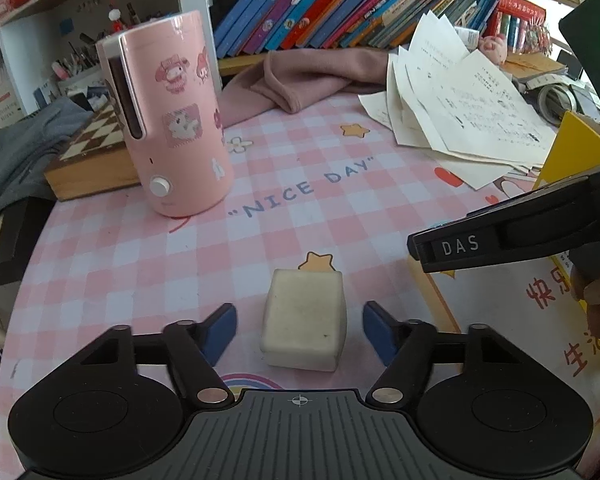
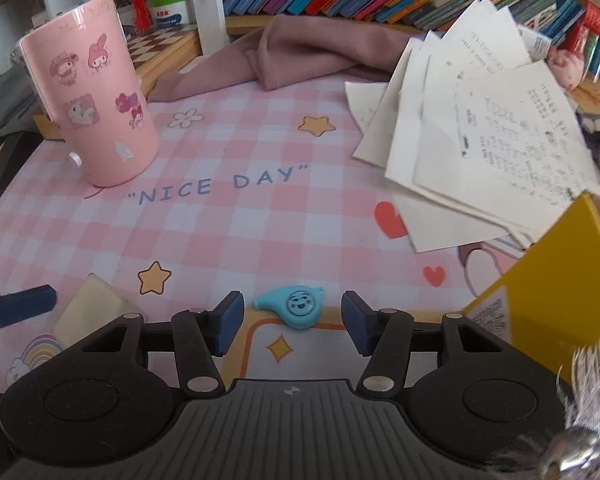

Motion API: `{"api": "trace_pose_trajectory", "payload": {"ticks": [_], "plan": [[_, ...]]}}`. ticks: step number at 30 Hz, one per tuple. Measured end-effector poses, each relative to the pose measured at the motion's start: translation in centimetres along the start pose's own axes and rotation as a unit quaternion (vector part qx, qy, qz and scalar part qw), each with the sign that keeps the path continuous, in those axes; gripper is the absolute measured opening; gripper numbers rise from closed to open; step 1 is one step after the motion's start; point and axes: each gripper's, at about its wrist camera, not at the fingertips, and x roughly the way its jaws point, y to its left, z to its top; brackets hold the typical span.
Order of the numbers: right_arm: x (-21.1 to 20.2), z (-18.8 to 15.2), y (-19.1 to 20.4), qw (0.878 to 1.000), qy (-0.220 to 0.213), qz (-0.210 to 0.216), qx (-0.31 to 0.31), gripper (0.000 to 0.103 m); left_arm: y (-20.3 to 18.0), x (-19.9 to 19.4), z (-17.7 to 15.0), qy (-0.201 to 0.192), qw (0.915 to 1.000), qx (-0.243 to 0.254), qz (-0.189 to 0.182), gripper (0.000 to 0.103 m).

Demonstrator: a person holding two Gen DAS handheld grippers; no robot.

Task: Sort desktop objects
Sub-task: 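Close the left gripper on the cream block while the right gripper grasps the blue clip, then carry the cream block and blue clip with both grippers over the yellow box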

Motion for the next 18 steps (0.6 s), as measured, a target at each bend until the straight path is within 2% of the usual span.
{"api": "trace_pose_trajectory", "payload": {"ticks": [2,3,4,7,18], "plan": [[0.4,0.0,0.0,1.0,0.004,0.003,-0.001,0.046,0.1,0.3,-0.1,0.008,1.0,-0.002,-0.003,0.058],[0.4,-0.1,0.1,1.0,0.002,0.003,-0.004,0.041,0.2,0.5,-0.2,0.013,0.9999,-0.003,-0.007,0.049],[0.4,-0.1,0.1,1.0,-0.002,0.002,-0.008,0.037,0.3,0.7,-0.3,0.018,0.9997,-0.006,-0.012,0.045],[0.4,-0.1,0.0,1.0,-0.005,0.004,-0.009,0.037,0.3,0.6,-0.4,0.015,0.9998,-0.005,-0.015,0.038],[-3.1,-0.5,0.9,0.999,-0.038,0.017,-0.023,0.037,0.4,-2.7,-0.4,-0.019,0.9993,-0.015,-0.027,0.033]]}}
